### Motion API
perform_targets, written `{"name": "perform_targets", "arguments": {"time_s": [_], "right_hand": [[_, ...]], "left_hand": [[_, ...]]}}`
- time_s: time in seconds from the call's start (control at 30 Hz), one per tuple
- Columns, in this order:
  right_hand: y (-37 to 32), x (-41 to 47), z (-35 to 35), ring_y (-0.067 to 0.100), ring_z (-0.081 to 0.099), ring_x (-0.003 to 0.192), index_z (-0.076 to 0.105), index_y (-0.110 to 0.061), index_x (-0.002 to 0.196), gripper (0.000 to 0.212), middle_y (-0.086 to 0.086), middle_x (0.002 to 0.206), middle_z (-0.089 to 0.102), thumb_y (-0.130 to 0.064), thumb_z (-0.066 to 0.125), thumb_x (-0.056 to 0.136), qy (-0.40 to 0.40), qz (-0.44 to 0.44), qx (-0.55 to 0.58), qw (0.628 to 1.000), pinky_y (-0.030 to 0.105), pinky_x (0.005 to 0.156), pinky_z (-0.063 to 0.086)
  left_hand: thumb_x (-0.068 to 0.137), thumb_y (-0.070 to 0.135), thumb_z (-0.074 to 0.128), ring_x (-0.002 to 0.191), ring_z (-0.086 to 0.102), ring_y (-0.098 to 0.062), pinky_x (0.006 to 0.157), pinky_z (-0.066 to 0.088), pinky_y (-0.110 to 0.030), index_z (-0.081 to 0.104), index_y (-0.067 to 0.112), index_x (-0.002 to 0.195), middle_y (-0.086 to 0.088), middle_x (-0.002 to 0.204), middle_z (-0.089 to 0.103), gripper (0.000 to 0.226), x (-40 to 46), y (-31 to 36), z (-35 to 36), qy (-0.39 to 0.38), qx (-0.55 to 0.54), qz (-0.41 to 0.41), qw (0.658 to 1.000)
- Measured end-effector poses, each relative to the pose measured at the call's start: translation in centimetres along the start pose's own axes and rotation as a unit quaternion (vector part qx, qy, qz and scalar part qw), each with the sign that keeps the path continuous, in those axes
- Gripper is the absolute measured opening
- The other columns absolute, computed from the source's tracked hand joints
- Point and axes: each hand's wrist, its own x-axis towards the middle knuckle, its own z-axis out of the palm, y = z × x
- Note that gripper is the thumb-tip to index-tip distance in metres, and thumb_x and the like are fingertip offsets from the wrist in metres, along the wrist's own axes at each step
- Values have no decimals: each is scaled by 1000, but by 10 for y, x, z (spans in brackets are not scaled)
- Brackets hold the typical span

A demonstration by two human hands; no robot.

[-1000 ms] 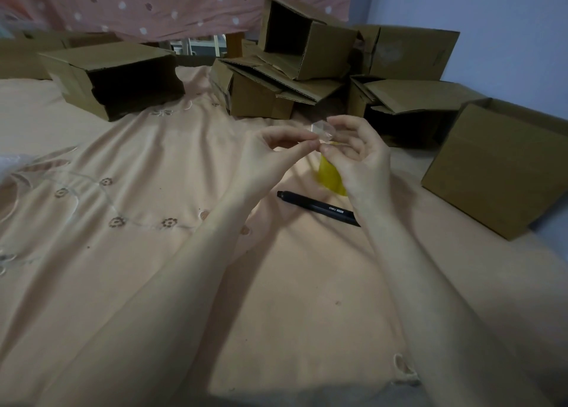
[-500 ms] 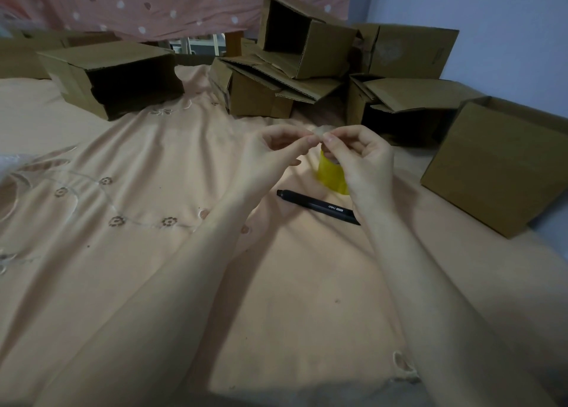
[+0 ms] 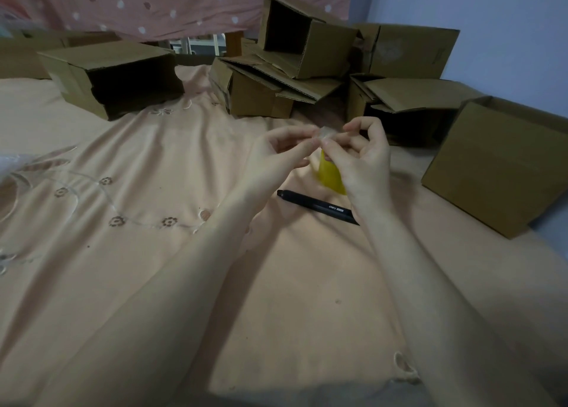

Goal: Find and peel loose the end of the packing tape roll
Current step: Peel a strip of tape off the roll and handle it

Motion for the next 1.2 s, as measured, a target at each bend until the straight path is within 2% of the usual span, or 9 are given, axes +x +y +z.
{"name": "perform_targets", "arguments": {"time_s": [0.13,0.23,0.33,0.43,0.6,0.77,0.97,1.1,1.2], "right_hand": [[0,-1,1,14,60,73,50,-17,99,26,-1,69,59,-4,65,83,-43,7,7,999,28,72,49],[-2,-1,2,14,61,71,54,-15,103,20,0,71,64,-3,57,87,-60,16,30,998,28,70,50],[-3,1,-1,15,62,71,60,-13,99,24,3,79,66,3,46,87,-44,3,9,999,18,66,50],[-1,1,-2,9,61,74,63,-11,91,34,1,82,64,15,43,80,-63,-34,-20,997,15,68,48],[2,2,0,5,63,80,67,-13,82,23,-3,79,66,8,57,81,-72,-61,-52,994,17,74,49],[3,0,0,-4,62,77,70,-10,84,12,-6,79,67,1,64,82,-54,-67,-67,994,9,70,45],[3,1,-2,0,66,80,72,-11,86,11,-3,83,70,-2,66,82,1,-45,-42,998,15,75,51],[4,4,-4,5,68,87,72,-10,88,13,3,92,72,-1,64,83,26,-35,-44,998,23,82,55],[5,5,-4,11,69,92,73,-11,89,13,7,97,73,-3,65,83,14,-29,-34,999,26,85,55]], "left_hand": [[92,14,60,78,61,4,68,51,-16,71,18,102,12,83,68,16,0,-1,1,-15,3,-2,1000],[95,12,55,78,62,1,71,51,-18,71,18,105,16,73,66,20,1,1,-2,-24,-15,-5,1000],[95,12,56,87,65,-5,77,52,-19,71,18,107,10,84,71,21,4,0,-6,-26,-35,-11,999],[91,12,61,88,67,-9,79,53,-21,69,18,109,2,93,72,20,4,-1,-8,-20,-41,-3,999],[87,11,68,82,67,-8,74,53,-21,69,15,105,-1,87,71,19,4,-1,-10,3,-22,11,1000],[84,11,70,79,66,-9,72,53,-22,70,18,94,-2,85,71,12,4,0,-11,12,-33,34,999],[94,14,59,78,70,-10,72,56,-23,68,16,98,4,81,72,10,2,2,-8,-5,1,33,999],[87,5,66,84,69,-6,69,54,-20,68,20,98,7,87,73,19,-1,4,-7,-43,27,50,997],[82,4,71,80,67,1,66,49,-13,71,16,91,7,87,71,16,-2,3,-3,-18,38,59,997]]}}
